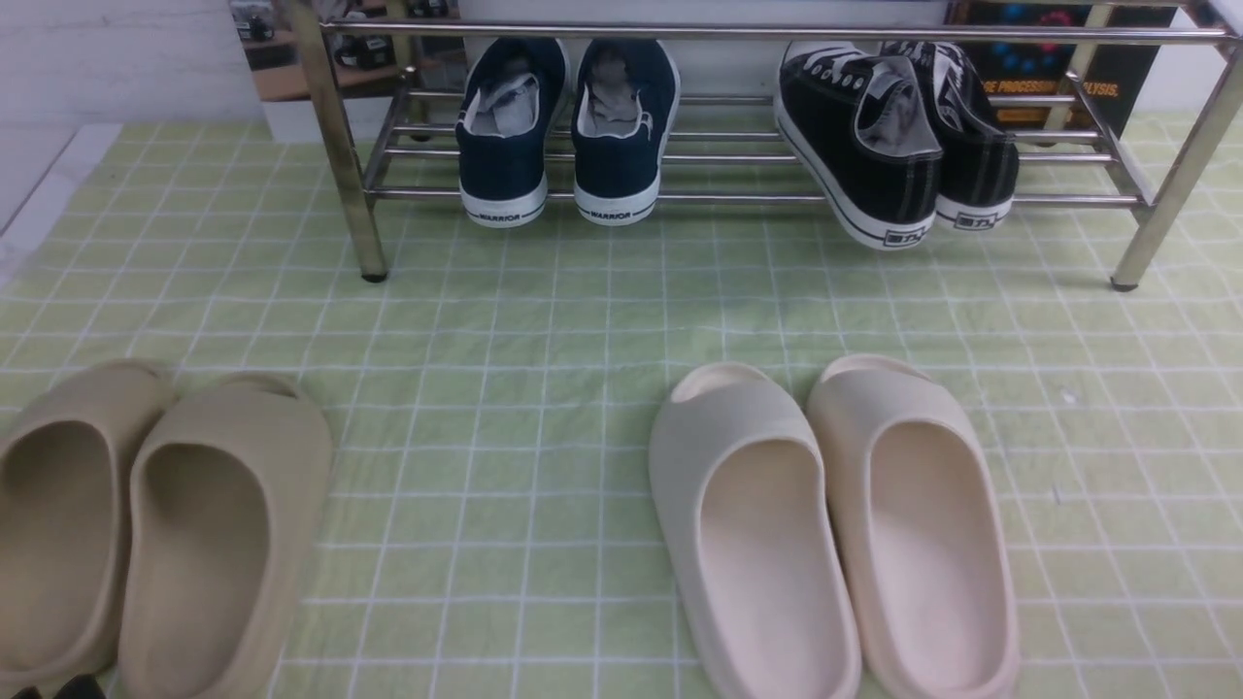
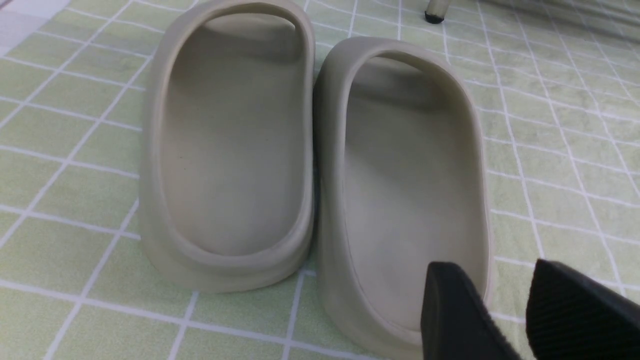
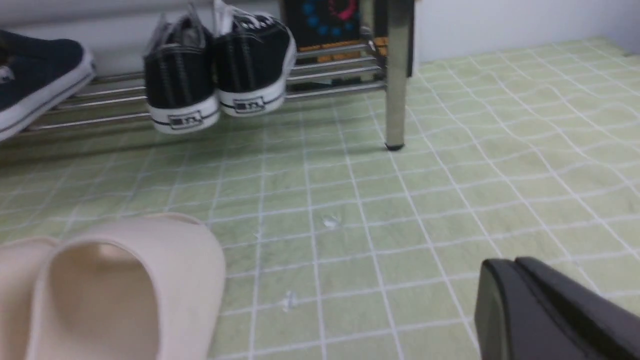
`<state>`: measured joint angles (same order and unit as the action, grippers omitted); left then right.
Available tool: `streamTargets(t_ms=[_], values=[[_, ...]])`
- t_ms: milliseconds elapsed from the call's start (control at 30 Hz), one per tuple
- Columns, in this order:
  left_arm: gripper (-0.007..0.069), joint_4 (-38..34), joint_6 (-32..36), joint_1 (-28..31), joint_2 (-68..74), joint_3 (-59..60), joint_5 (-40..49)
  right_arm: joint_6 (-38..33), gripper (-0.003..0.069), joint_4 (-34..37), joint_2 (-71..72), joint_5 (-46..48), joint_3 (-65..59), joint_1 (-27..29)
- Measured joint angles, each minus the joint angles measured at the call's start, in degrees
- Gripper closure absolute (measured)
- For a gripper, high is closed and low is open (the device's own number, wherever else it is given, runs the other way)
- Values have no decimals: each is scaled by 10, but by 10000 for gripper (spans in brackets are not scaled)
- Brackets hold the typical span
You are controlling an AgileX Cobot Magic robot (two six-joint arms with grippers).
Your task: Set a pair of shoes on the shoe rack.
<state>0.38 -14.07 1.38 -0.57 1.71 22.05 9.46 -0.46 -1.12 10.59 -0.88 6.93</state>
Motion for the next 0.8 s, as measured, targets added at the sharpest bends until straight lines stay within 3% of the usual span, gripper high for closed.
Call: streamTargets(t_ms=[267, 800], values=[[386, 0, 0, 0, 0, 0, 1, 4, 620, -12, 17, 81, -6, -6], [386, 0, 0, 0, 0, 0, 1, 6, 600, -9, 17, 115, -1, -24]])
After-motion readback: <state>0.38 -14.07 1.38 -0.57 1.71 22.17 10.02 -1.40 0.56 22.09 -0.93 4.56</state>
